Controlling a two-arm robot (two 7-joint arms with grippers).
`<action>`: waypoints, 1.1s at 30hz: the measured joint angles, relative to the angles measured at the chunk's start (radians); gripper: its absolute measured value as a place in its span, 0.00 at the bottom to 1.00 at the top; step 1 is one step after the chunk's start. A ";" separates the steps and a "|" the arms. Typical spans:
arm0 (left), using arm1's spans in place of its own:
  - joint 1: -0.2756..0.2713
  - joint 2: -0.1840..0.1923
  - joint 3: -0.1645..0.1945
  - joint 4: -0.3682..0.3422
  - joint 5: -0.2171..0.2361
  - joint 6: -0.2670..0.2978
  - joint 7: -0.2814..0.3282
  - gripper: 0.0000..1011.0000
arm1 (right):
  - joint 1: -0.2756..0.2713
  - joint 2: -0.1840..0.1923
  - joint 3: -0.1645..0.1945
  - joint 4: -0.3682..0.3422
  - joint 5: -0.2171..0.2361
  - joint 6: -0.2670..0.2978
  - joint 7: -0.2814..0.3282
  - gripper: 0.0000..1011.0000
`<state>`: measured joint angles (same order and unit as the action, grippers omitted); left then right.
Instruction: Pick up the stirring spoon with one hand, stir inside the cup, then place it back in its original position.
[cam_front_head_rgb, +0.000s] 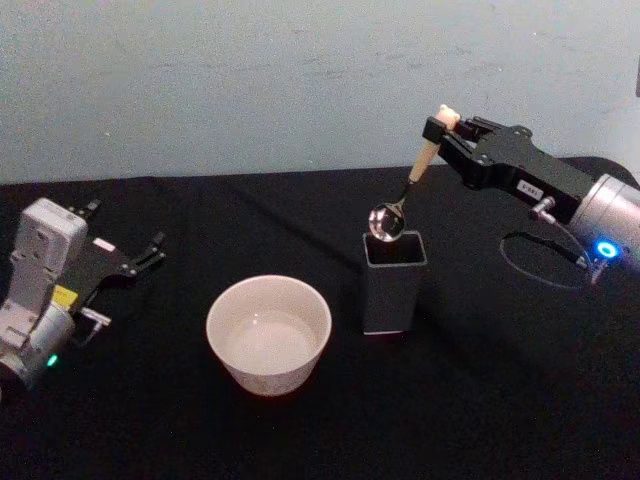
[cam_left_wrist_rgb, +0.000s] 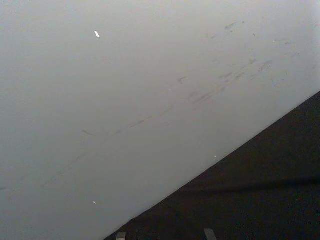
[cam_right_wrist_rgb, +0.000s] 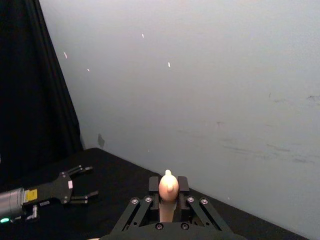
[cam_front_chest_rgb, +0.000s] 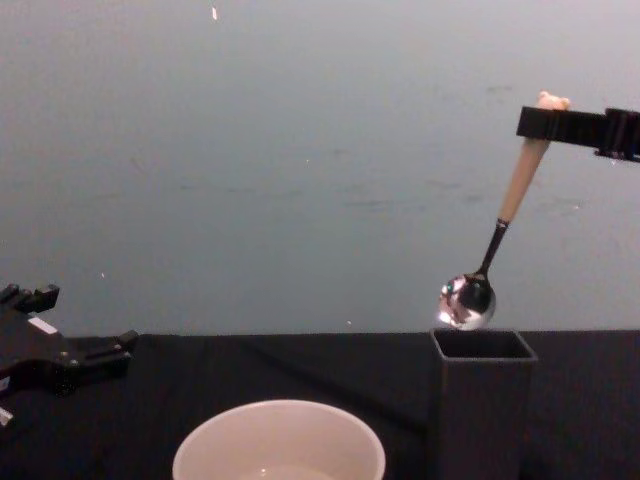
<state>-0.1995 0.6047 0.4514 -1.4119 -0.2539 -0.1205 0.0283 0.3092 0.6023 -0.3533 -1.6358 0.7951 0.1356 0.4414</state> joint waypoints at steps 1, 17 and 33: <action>0.000 0.000 0.000 0.000 0.000 0.000 0.000 0.99 | -0.001 0.002 0.000 0.000 0.000 -0.001 0.000 0.21; 0.000 0.000 0.000 0.000 0.000 0.000 0.000 0.99 | -0.007 0.004 -0.025 0.032 -0.031 0.005 -0.006 0.21; 0.000 0.000 0.000 0.000 0.000 0.000 0.000 0.99 | -0.012 -0.013 -0.053 0.066 -0.068 0.028 -0.011 0.21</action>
<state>-0.1995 0.6047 0.4514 -1.4120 -0.2539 -0.1205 0.0283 0.2974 0.5896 -0.4063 -1.5698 0.7276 0.1632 0.4307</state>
